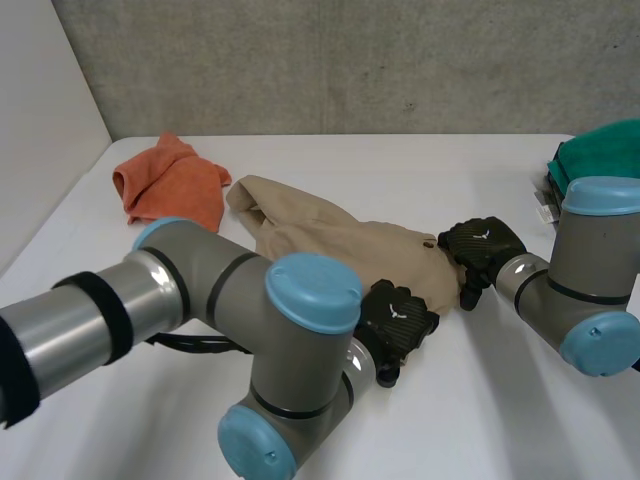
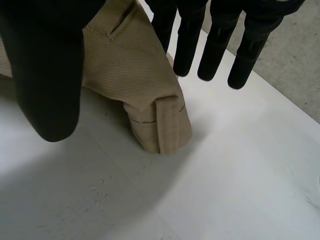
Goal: Fold the laundry.
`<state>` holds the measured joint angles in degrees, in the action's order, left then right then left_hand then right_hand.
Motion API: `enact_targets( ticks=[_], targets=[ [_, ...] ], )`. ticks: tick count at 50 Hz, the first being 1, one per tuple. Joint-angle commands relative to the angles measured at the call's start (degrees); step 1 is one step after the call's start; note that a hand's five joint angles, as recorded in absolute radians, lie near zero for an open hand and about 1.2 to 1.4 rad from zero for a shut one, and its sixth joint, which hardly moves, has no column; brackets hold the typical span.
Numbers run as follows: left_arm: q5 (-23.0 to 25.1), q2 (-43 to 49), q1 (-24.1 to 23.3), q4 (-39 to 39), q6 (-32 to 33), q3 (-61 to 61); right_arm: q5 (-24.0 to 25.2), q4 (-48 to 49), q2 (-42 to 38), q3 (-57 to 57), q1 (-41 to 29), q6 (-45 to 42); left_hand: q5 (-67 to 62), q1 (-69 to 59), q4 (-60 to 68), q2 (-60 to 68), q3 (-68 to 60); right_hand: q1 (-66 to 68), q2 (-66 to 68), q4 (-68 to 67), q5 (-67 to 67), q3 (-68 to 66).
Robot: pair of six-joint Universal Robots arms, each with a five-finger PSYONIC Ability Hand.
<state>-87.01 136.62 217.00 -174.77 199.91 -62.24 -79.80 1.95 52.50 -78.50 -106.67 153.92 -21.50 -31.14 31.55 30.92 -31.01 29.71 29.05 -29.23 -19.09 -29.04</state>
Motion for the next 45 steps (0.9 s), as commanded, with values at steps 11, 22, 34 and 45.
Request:
enact_targets(
  ticks=[11, 22, 34, 45],
  targets=[
    [-5.19, 6.64, -1.75, 5.67, 7.59, 10.64, 0.35, -0.01, -0.12, 0.36, -0.21, 0.51, -15.04, -15.41, 15.0, 15.62, -15.54, 10.73, 11.4, -11.21, -11.35, -11.41],
    [-5.37, 8.75, -2.54, 6.55, 11.72, 13.63, 0.35, 0.07, 0.06, 0.27, -0.47, 0.42, -25.25, -25.62, 25.21, 25.83, -25.75, 13.58, 14.25, -14.07, -14.21, -14.26],
    [-7.03, 11.38, -2.19, 5.06, 17.96, 17.76, 0.35, 0.07, 0.24, 0.45, -0.74, 0.59, -48.5, -48.86, 48.45, 49.08, -48.99, 39.05, 39.71, -39.53, -39.67, -39.72],
    [-7.13, -2.56, 2.19, 6.64, 14.99, 7.59, 0.26, -2.91, 8.22, 0.62, 0.4, -0.99, -48.5, -48.86, 48.45, 49.08, -48.99, 50.29, 50.95, -50.77, -50.91, -50.96]
  ],
)
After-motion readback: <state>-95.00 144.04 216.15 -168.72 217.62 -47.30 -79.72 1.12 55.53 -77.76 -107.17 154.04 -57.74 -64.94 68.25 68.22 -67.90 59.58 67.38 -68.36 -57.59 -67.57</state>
